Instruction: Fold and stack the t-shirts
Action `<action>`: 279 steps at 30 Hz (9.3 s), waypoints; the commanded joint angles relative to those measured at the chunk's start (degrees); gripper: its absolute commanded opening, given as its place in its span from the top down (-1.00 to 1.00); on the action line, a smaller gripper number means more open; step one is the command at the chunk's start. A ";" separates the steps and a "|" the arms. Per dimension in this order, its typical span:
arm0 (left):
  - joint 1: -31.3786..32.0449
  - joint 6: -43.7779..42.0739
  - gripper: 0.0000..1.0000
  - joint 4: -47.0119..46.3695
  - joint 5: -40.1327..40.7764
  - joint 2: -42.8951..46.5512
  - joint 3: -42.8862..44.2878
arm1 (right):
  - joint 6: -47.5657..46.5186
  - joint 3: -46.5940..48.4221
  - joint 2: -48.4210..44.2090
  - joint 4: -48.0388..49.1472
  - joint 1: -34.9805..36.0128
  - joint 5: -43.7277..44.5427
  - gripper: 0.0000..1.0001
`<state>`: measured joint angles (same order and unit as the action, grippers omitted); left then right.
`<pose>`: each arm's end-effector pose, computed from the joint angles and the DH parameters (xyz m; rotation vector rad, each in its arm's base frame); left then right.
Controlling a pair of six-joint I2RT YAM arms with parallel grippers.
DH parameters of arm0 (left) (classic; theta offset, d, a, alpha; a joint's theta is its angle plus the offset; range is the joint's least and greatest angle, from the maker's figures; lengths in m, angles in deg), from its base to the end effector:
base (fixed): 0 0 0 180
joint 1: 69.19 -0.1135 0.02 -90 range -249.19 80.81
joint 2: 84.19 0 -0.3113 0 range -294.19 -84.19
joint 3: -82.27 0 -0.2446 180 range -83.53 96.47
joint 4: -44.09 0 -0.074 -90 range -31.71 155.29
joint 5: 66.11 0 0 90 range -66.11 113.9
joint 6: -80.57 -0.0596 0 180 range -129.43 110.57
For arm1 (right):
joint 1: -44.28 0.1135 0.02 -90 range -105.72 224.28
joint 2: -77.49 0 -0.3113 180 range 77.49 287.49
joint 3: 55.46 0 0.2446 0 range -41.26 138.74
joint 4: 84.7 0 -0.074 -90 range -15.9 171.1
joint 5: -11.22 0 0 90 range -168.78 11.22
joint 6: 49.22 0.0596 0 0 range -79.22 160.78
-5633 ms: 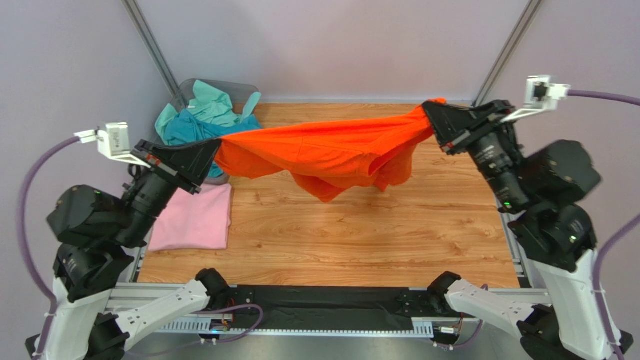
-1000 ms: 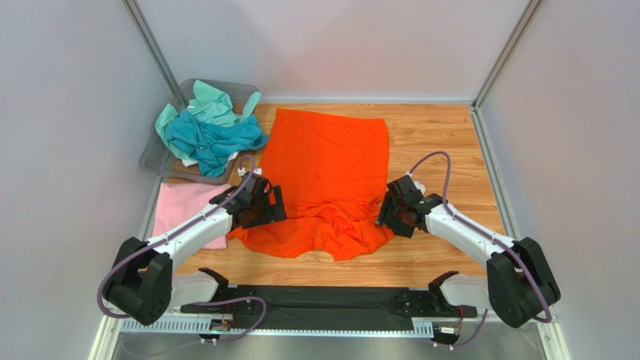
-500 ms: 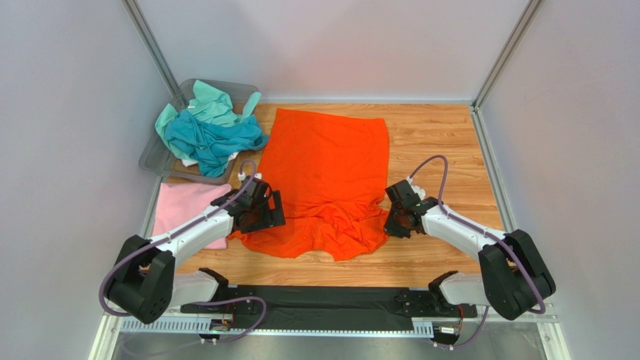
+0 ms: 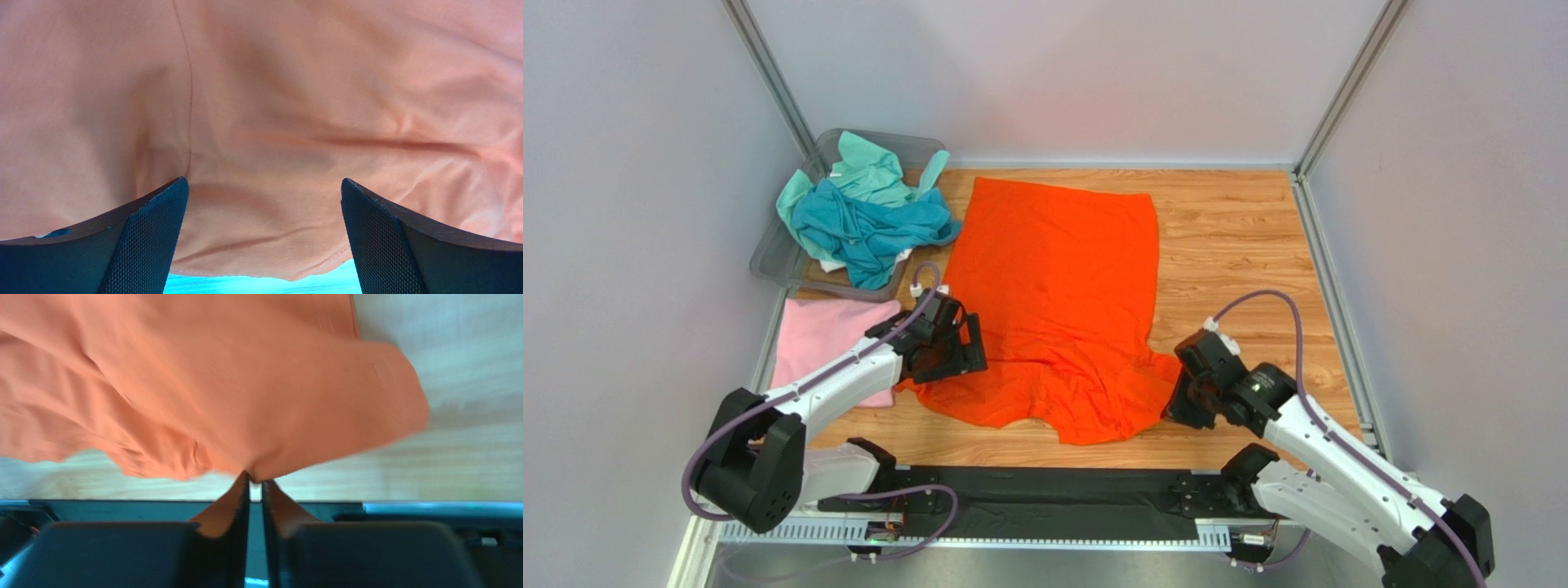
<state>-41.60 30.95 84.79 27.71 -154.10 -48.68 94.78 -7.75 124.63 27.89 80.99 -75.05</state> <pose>0.1837 -0.0915 0.2014 -0.3207 2.6580 -0.3052 0.0868 0.0599 0.2214 0.4380 2.7572 0.3431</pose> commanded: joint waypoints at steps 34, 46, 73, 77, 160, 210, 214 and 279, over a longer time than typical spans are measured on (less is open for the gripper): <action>-0.17 -2.06 -0.99 0.74 -1.17 -3.22 1.36 | -13.57 9.11 38.99 26.84 -12.09 -2.94 -1.00; 3.24 0.91 -0.99 -1.10 -10.23 -1.99 -3.73 | -20.33 18.51 50.51 22.19 -22.99 -1.27 -1.00; 40.43 -3.81 -0.99 -0.23 -10.71 -14.75 25.71 | -27.72 46.30 50.35 7.25 -32.75 3.13 -1.00; 36.67 -5.22 -0.99 4.96 -3.91 -7.62 24.83 | -25.27 37.35 37.55 6.98 -32.14 2.51 -1.00; 1.50 17.98 -0.66 15.95 12.53 10.77 -1.37 | -23.32 13.79 21.16 19.02 -29.24 0.40 -1.00; -1.23 9.89 1.00 10.15 12.09 3.55 -0.57 | -5.57 -2.76 17.36 3.81 -8.32 5.68 -0.50; -1.23 9.81 1.00 9.97 12.09 3.90 -0.57 | -6.27 -2.05 19.05 4.43 -8.32 6.29 -0.41; -7.29 10.68 1.00 12.52 15.70 -11.03 22.80 | -23.58 32.57 34.60 5.48 -23.26 -1.18 1.00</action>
<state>-47.87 43.50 99.02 43.07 -162.71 -29.60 74.11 21.54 156.98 29.90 59.07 -74.99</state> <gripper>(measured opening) 0.006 0.035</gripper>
